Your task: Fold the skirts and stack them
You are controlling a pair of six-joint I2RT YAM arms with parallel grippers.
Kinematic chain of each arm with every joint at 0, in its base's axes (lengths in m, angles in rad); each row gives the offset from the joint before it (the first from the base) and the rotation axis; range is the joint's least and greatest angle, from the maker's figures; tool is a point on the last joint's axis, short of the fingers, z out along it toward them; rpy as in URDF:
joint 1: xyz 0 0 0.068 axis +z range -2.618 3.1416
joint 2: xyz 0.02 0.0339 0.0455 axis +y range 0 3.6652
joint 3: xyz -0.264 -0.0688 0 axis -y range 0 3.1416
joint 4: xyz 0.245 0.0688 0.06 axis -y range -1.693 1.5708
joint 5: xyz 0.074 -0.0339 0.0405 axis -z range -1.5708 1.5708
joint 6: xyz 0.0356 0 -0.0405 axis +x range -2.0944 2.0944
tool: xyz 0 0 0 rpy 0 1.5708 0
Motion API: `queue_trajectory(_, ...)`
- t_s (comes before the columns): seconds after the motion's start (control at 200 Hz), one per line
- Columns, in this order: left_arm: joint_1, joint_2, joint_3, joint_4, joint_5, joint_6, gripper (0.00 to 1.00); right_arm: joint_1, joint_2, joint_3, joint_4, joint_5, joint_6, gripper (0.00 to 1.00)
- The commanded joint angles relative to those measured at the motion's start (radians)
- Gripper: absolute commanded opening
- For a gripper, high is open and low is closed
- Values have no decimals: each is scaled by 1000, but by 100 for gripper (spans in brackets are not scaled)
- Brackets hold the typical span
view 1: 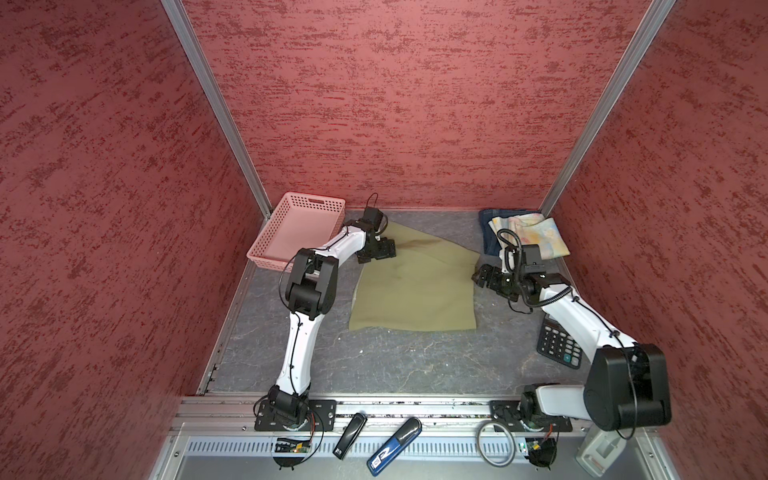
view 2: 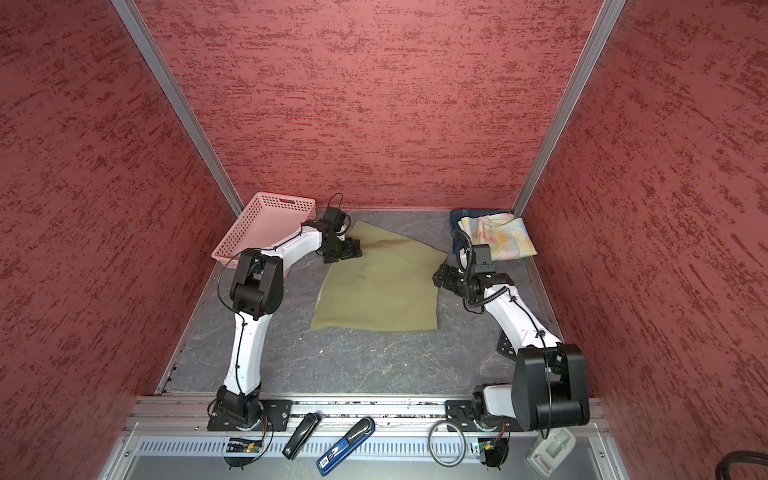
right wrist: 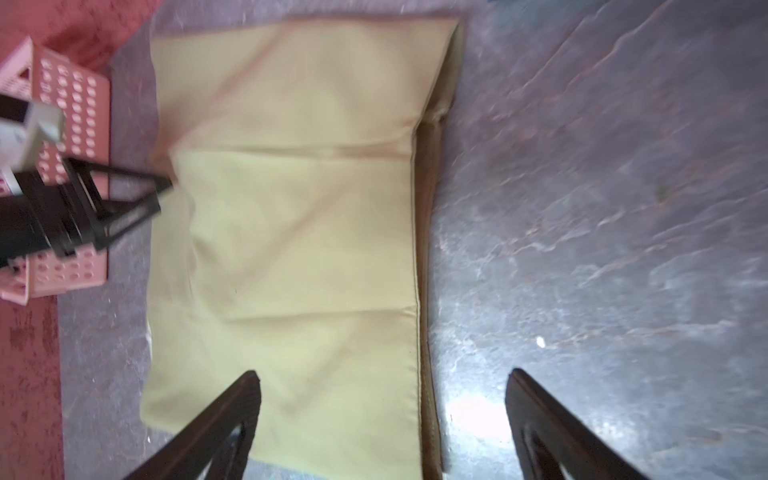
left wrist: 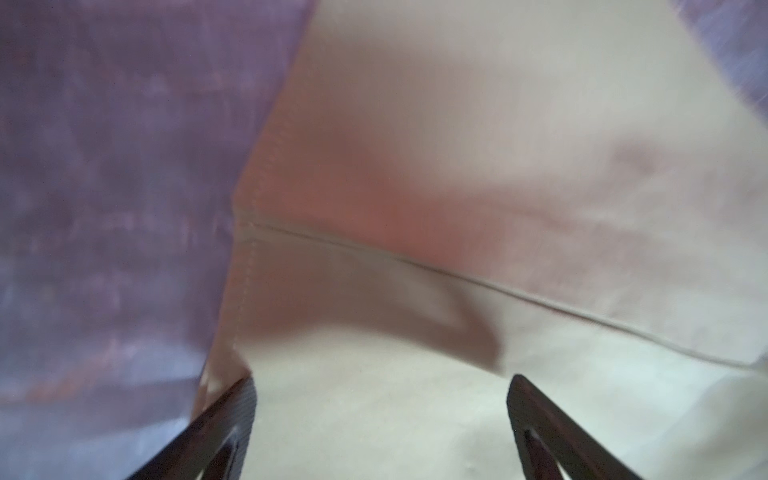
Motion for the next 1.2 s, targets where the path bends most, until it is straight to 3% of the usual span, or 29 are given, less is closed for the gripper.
queue_trajectory(0.0, -5, -105, -15, 17, 72, -21, 97, 29, -16, -46, 25, -21, 29, 93)
queue_trajectory(0.1, -25, -344, -209, 136, 108, -36, 97, 55, -75, -118, 50, -25, 71, 92)
queue_trajectory(0.291, -76, -730, -595, 77, -28, -36, 92, 136, -168, -253, 89, 0, 143, 88)
queue_trajectory(0.356, -94, -833, -724, 32, -95, -54, 90, 160, -189, -289, 101, 3, 163, 85)
queue_trajectory(0.586, -101, -1081, -1060, -43, -158, -121, 85, 205, -255, -381, 133, 27, 193, 81)
queue_trajectory(0.937, -91, -1032, -1216, 154, -105, -114, 81, 226, -203, -428, 217, 39, 207, 65)
queue_trajectory(1.097, -94, -928, -1209, 236, -91, -113, 72, 236, -195, -457, 255, 41, 224, 59)
queue_trajectory(1.192, -99, -881, -1219, 293, -82, -116, 54, 242, -178, -462, 264, 56, 216, 58)
